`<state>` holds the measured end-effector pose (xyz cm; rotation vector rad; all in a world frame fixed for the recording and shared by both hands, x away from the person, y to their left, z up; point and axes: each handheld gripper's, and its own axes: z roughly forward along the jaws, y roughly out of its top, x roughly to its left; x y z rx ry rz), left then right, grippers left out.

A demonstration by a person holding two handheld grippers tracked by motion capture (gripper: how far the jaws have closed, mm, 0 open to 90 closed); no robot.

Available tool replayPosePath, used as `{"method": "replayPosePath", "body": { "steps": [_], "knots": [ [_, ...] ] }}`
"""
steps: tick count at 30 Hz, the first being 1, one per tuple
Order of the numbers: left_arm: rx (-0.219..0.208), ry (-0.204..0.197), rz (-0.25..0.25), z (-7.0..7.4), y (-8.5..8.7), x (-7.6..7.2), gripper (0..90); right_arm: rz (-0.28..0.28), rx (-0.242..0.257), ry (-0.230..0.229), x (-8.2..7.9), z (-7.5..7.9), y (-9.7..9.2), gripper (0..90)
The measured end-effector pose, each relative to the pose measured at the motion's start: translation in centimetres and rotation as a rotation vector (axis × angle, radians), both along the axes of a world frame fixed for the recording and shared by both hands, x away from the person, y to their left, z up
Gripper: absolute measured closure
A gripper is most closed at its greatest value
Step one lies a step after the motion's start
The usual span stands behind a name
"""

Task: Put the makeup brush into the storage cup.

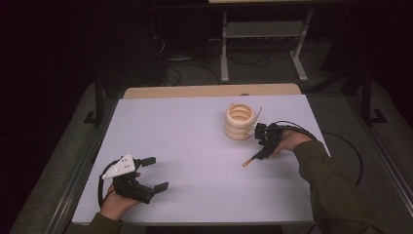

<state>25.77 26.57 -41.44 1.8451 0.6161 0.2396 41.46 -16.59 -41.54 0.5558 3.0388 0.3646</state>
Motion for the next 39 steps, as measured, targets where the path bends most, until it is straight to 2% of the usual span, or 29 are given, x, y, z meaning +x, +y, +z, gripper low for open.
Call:
{"method": "replayPosePath", "body": {
  "steps": [17, 39],
  "knots": [
    [-0.002, 0.004, 0.002, 0.00, 0.02, -0.02, 0.0, 0.027, -0.014, 0.016, -0.08, -0.24, 0.26, 48.4],
    [-0.003, 0.005, 0.003, 0.01, 0.05, -0.03, 0.0, 0.025, -0.027, 0.023, -0.10, -0.26, 0.25, 62.4]
  ]
}}
